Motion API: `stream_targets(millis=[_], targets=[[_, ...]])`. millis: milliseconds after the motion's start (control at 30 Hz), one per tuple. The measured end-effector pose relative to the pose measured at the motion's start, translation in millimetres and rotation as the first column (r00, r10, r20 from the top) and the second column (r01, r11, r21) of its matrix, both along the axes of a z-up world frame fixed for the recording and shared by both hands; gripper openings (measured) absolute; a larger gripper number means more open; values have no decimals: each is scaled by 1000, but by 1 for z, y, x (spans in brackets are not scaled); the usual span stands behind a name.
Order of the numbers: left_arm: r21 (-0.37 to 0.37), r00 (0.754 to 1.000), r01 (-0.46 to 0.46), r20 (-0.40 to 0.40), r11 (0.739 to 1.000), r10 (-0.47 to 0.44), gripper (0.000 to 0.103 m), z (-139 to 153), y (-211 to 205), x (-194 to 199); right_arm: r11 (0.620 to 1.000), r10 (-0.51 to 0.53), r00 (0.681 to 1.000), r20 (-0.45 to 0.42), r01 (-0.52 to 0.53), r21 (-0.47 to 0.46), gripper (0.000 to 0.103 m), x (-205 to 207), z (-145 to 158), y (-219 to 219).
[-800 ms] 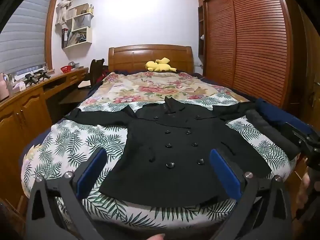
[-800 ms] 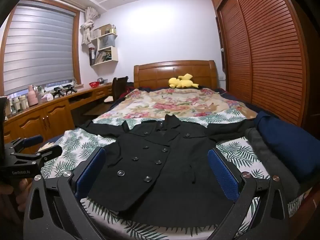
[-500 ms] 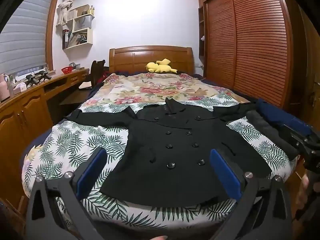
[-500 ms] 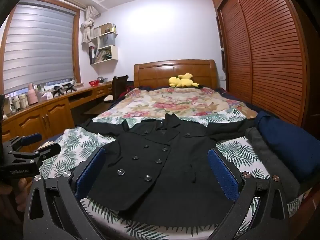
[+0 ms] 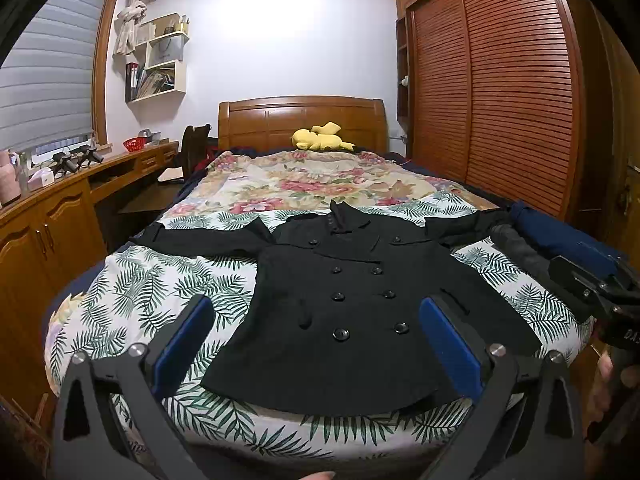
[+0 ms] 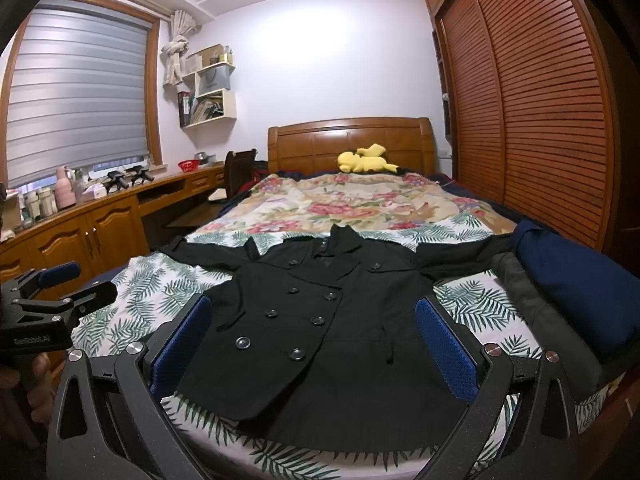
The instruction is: Fold large clothes
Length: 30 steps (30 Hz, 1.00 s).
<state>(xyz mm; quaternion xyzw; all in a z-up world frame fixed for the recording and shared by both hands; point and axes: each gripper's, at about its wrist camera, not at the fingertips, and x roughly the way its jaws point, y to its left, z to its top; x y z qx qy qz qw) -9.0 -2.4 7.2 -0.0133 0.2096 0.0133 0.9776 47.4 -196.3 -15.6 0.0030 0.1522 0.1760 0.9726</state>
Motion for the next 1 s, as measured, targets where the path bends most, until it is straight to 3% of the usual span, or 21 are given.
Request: stream_targets(millis=[1000], targets=[[-8,1000,-8,16,1000,8,103,7,2,-4,1000,4,1000,-3,-4,-2,103,-2,-4,2]])
